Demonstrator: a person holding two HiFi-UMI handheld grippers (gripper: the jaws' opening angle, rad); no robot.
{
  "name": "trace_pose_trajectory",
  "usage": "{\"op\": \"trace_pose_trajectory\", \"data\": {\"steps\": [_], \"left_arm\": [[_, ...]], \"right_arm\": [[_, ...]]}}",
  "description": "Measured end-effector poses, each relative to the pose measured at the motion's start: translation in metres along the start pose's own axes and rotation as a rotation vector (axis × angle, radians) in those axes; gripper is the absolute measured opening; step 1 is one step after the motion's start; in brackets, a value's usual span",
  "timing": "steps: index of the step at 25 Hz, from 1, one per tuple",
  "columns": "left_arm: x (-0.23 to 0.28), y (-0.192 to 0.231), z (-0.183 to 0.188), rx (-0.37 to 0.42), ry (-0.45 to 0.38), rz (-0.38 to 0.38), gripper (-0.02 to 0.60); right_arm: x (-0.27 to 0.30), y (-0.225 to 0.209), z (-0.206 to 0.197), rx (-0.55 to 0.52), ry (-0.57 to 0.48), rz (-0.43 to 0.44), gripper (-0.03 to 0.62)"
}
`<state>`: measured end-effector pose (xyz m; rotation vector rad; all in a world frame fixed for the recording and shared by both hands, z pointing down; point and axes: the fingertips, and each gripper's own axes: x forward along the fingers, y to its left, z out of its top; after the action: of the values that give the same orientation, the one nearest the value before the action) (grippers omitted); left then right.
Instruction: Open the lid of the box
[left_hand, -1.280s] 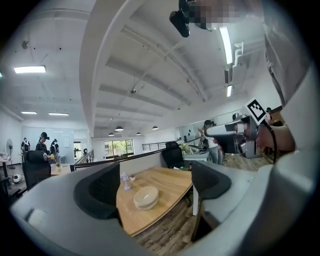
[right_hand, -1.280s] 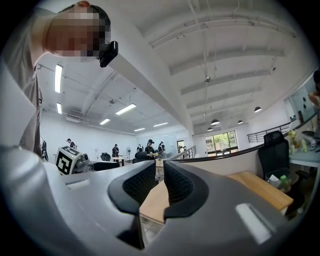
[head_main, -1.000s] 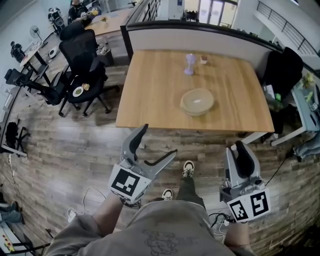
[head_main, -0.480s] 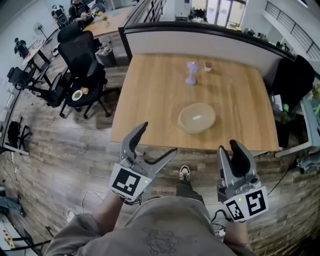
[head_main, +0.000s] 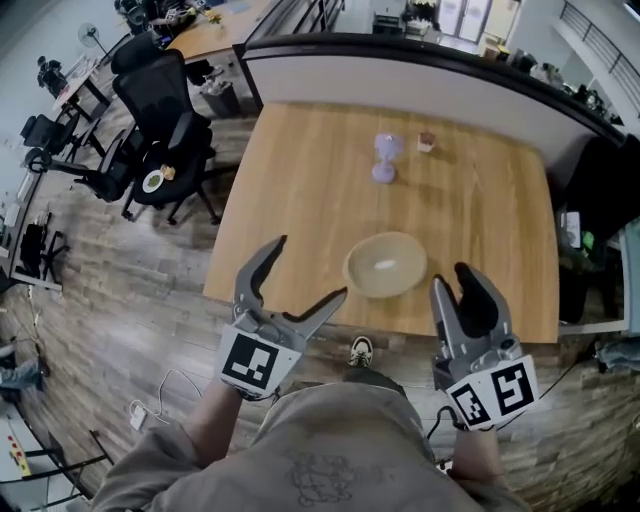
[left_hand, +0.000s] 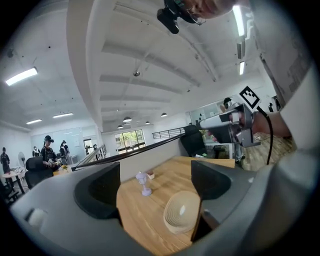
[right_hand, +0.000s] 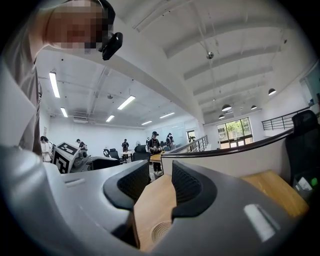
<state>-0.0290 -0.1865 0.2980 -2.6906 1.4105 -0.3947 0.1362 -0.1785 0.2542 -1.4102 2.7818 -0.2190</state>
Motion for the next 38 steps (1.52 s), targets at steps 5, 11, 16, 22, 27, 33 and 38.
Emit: {"op": "trace_pose_trajectory", "data": {"steps": [5,11,16,22,27,33,38], "left_arm": [[0.030,0.004,-0.004,-0.024,0.020,0.018,0.434],[0.048,0.002,-0.014,-0.053,0.039,0.012,0.434],[0.051,0.013,-0.020,-0.119,0.037,0.005,0.434],[0.049,0.024,-0.028,-0.085,0.045,-0.034,0.434],[0.054,0.032,-0.049,-0.027,0.051,-0.075,0.437],[0.072,0.028,-0.090,0.000,0.073,-0.189,0.453],[0.094,0.018,-0.130,0.014,0.115,-0.241,0.457]], "right_arm": [[0.025,-0.026,-0.009,0.006,0.039,0.061,0.126],[0.043,-0.043,-0.020,0.018,0.063,0.089,0.126],[0.049,-0.045,-0.026,0.040,0.080,0.088,0.126],[0.059,-0.037,-0.036,0.060,0.108,0.077,0.126],[0.072,-0.025,-0.055,0.055,0.154,0.069,0.127],[0.081,-0.015,-0.077,0.072,0.211,0.045,0.126],[0.088,-0.015,-0.108,0.088,0.269,0.036,0.127]]}}
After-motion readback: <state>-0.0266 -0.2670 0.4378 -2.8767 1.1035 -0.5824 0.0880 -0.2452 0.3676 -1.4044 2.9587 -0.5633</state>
